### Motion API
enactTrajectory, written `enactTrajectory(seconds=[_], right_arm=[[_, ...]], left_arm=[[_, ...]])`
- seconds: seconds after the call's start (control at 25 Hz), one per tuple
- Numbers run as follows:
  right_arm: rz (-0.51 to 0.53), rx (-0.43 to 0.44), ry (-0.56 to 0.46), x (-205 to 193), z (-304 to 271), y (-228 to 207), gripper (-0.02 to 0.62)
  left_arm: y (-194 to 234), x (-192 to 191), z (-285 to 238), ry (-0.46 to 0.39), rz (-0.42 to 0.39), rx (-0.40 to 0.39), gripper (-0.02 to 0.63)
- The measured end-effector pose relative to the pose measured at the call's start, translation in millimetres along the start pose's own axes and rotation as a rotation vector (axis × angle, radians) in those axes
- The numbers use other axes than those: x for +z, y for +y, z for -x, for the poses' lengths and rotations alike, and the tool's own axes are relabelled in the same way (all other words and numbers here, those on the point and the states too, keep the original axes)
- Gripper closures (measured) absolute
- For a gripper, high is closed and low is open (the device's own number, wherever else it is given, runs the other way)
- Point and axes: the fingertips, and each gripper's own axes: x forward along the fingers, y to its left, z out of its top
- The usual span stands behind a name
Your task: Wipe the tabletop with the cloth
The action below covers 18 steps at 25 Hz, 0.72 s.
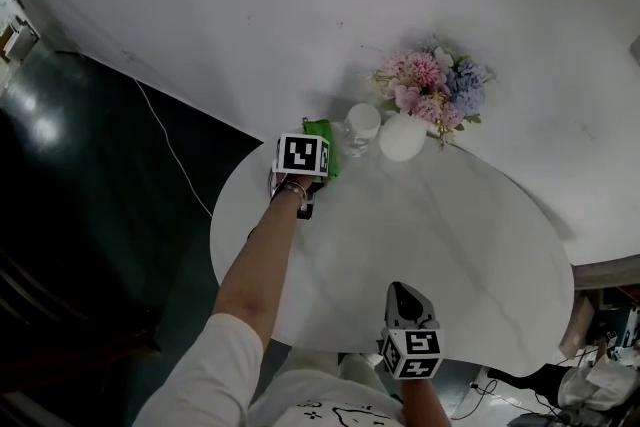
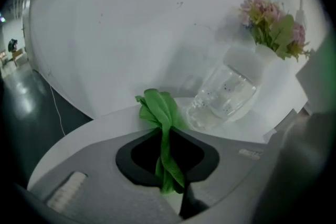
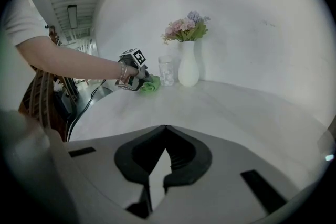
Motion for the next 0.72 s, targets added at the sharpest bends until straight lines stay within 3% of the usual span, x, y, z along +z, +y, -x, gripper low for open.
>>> enactTrajectory(seconds=[0.32, 0.72], right_arm=[[0.034, 0.052, -0.011, 9, -8, 23, 0.597], [0.091, 0.095, -0.043, 20, -4, 37, 0.597]], left_arm=[[19, -8, 9, 0.052, -0.094, 0.161, 0.543], [43, -31, 33, 0.079, 0.028, 0.187, 0.523]])
